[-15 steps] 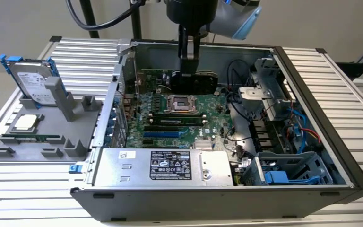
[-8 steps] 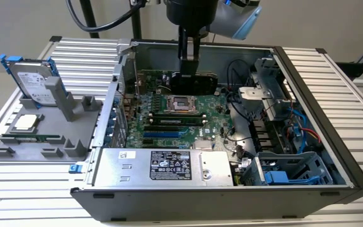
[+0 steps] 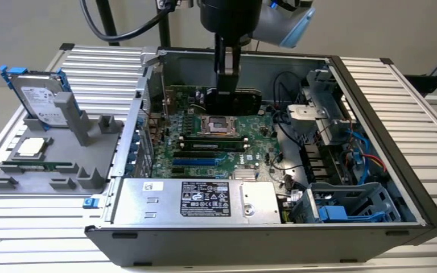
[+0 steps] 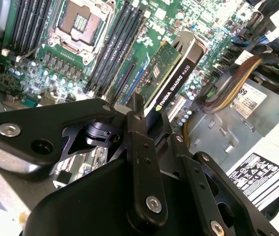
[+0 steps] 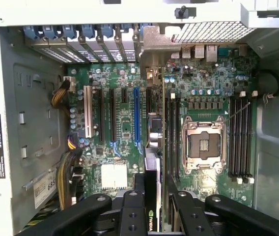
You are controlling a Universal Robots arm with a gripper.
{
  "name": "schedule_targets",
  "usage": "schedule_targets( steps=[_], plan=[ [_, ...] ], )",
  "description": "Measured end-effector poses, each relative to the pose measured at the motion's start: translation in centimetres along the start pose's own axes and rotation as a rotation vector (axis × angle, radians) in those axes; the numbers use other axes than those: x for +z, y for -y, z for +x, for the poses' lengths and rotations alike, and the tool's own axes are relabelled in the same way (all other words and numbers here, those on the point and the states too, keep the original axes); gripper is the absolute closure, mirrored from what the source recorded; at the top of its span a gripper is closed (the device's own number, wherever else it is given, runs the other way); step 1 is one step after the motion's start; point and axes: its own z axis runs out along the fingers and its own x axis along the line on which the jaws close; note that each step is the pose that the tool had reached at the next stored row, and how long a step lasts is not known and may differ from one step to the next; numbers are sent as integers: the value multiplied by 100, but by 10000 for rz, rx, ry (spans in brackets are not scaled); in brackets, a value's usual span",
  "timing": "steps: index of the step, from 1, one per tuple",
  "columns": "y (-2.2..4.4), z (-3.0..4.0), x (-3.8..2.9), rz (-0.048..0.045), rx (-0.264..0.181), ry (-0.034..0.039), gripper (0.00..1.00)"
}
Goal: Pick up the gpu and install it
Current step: 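Insert the gpu into the slot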
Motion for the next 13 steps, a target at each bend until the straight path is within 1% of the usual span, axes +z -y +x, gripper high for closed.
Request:
schedule_targets(
  steps=[13],
  plan=[
    [-1,0,31,0,0,0,100]
  ],
)
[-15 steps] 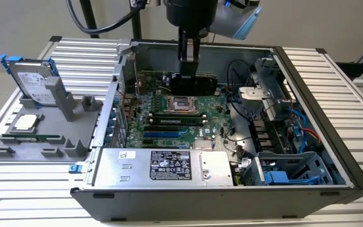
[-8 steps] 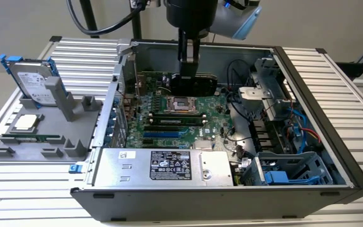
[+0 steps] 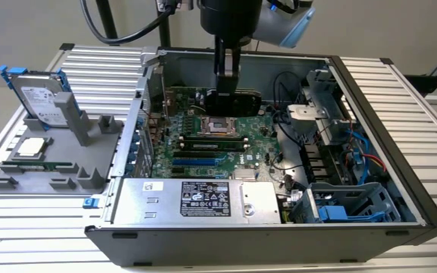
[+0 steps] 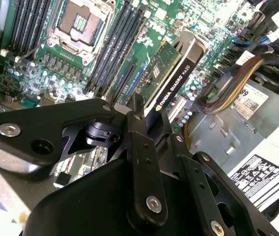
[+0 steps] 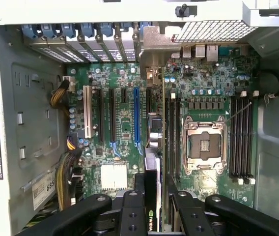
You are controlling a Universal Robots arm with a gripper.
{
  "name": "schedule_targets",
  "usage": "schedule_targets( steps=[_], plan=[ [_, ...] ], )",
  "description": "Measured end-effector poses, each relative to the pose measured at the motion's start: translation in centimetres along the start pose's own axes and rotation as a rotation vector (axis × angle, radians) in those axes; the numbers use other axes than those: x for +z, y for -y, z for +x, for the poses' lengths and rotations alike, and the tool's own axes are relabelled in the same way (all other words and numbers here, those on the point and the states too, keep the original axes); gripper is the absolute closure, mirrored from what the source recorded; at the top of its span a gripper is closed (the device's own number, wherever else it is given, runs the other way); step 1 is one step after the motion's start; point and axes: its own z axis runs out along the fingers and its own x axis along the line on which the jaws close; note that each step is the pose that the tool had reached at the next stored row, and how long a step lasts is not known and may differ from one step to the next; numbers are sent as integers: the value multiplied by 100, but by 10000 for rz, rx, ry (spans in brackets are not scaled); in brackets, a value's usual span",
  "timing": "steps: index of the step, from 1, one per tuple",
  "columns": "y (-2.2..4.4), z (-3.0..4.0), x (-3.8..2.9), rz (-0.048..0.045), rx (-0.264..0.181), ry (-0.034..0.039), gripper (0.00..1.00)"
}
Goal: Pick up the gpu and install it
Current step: 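Insert the gpu into the slot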
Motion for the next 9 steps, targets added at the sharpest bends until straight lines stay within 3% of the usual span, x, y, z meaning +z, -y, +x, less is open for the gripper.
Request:
schedule_targets(
  steps=[9],
  plan=[
    [-1,0,28,0,0,0,100]
  ],
)
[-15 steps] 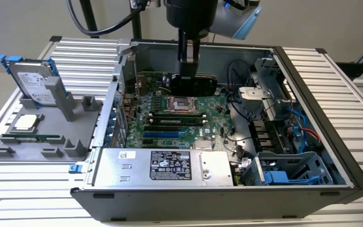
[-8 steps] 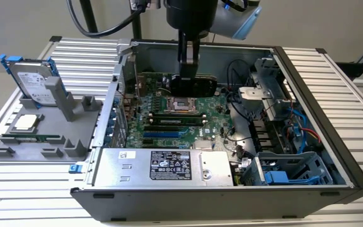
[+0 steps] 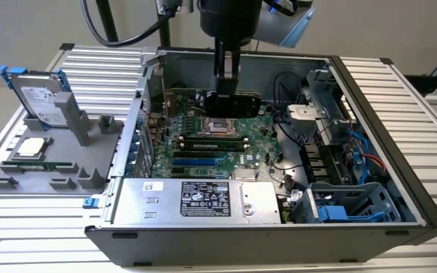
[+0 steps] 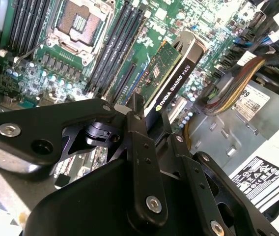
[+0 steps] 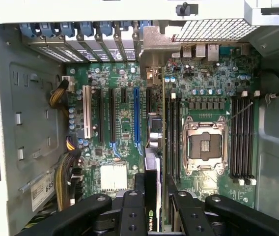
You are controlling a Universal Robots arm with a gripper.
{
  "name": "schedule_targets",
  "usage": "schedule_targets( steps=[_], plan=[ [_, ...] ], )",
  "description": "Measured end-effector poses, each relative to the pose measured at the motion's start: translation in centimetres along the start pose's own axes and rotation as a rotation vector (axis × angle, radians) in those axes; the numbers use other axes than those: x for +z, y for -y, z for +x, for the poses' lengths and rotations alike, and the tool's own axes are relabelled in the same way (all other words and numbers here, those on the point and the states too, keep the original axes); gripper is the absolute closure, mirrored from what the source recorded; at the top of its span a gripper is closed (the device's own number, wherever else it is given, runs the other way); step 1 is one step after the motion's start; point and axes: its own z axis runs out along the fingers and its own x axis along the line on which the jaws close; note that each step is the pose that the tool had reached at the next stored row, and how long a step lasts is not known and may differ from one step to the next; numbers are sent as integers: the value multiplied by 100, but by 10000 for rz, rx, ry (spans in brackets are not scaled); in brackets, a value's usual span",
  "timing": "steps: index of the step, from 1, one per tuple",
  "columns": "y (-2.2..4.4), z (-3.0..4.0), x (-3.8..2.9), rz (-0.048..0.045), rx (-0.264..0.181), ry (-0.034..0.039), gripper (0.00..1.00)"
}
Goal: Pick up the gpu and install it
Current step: 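Insert the gpu into the slot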
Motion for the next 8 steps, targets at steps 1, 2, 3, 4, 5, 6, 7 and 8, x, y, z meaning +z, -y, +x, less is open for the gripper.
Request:
schedule_targets(
  steps=[1,2,3,4,5,6,7,8],
  plan=[
    [0,0,3,0,0,0,100],
    [0,0,6,0,0,-1,100],
    [0,0,9,0,0,0,100],
    [0,0,12,0,0,0,100],
    [0,0,15,1,0,0,100],
    [0,0,19,0,0,1,100],
    [0,0,22,0,0,0,100],
    [-1,0,26,0,0,0,100]
  ],
)
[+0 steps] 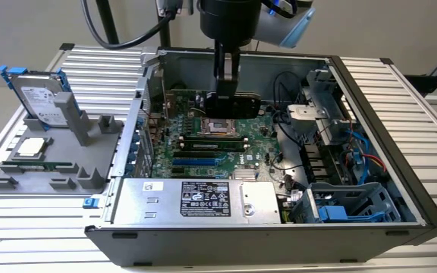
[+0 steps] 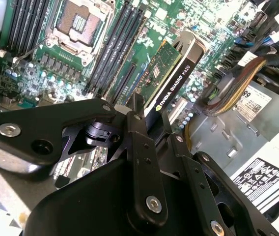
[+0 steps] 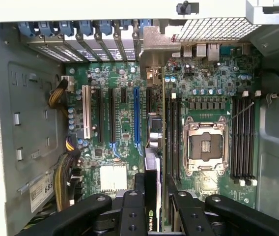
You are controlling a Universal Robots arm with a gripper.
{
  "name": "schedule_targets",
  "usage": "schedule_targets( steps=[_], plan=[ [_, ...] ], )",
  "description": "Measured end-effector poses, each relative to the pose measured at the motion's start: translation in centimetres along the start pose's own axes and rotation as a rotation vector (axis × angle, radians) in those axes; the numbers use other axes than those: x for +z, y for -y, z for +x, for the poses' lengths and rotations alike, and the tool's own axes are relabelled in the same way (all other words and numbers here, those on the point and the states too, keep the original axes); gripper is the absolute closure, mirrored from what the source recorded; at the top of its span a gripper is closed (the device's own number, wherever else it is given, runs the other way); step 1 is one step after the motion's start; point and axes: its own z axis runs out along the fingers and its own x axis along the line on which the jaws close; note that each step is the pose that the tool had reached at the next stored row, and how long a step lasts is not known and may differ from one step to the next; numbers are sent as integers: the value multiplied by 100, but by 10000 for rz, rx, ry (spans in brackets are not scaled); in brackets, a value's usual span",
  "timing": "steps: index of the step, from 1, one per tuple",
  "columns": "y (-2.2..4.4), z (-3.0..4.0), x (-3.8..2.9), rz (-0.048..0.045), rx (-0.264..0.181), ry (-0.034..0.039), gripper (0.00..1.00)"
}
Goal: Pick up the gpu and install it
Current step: 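Insert the gpu into the slot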
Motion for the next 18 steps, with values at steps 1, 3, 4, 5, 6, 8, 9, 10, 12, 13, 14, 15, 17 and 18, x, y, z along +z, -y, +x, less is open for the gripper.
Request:
schedule_targets(
  steps=[1,3,4,5,6,8,9,10,12,13,14,15,17,18],
  plan=[
    [0,0,4,0,0,0,100],
    [0,0,12,0,0,0,100],
    [-1,0,17,1,0,1,100],
    [-1,0,22,0,0,1,100],
    [-1,0,27,0,0,0,100],
    [-1,0,40,1,0,2,100],
    [-1,0,46,1,0,1,100],
    [-1,0,51,0,0,0,100],
    [-2,0,66,1,0,1,100],
    [-2,0,73,0,0,1,100],
    [-2,0,81,0,0,0,100],
    [-3,0,92,-4,1,-1,100],
    [-4,0,117,-12,2,0,100],
    [-4,0,130,-17,2,0,100]
  ],
)
